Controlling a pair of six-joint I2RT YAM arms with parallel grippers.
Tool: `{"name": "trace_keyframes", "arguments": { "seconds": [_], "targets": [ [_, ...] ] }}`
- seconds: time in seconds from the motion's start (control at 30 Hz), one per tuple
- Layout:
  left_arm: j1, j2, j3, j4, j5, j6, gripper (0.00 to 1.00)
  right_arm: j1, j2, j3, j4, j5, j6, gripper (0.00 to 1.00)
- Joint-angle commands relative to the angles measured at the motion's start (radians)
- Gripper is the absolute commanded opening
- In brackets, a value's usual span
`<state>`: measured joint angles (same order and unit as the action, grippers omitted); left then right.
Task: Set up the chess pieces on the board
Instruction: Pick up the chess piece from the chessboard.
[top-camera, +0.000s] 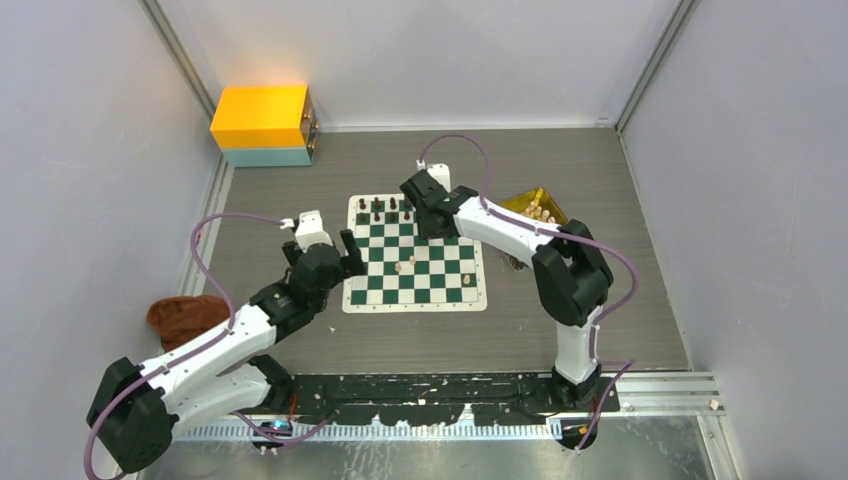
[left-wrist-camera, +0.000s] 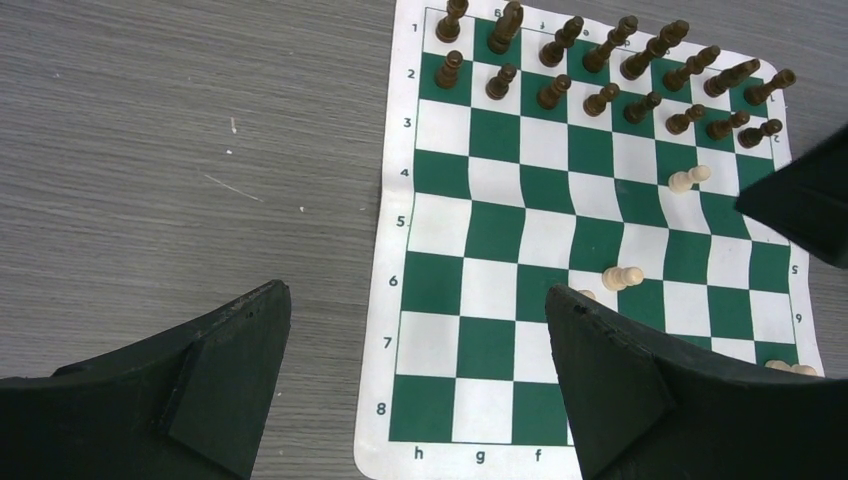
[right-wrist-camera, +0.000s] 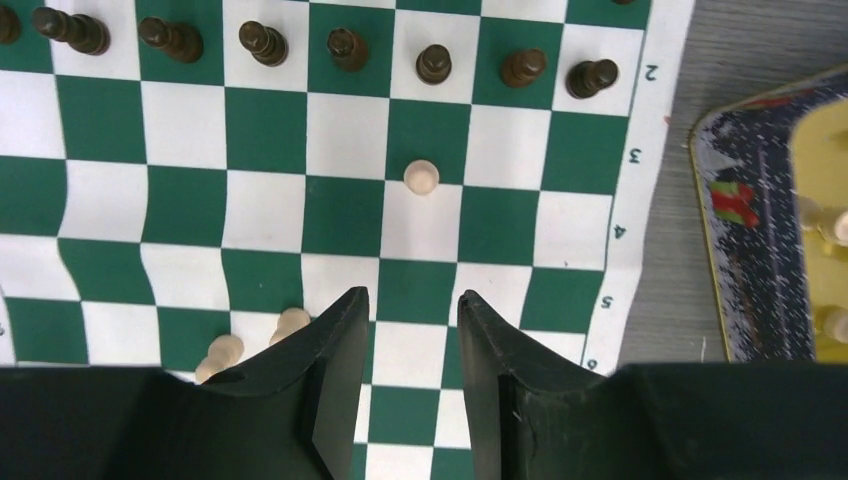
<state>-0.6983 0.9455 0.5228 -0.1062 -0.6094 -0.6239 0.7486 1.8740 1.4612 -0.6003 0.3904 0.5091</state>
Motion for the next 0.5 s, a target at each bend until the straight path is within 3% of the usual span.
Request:
{"name": "trace_keyframes", "arguments": {
  "seconds": [0.0, 0.47],
  "targets": [
    [0.0, -0.029, -0.002, 0.018, -0.026, -0.013, 0.98, -0.015, 0.063, 0.092, 0.018, 0.011, -0.029, 0.44],
    [0.0, -0.031, -0.019, 0.035, -0.012, -0.013, 0.98, -0.063, 0.186, 0.166, 0.05, -0.024, -0.034, 0.44]
  ]
}}
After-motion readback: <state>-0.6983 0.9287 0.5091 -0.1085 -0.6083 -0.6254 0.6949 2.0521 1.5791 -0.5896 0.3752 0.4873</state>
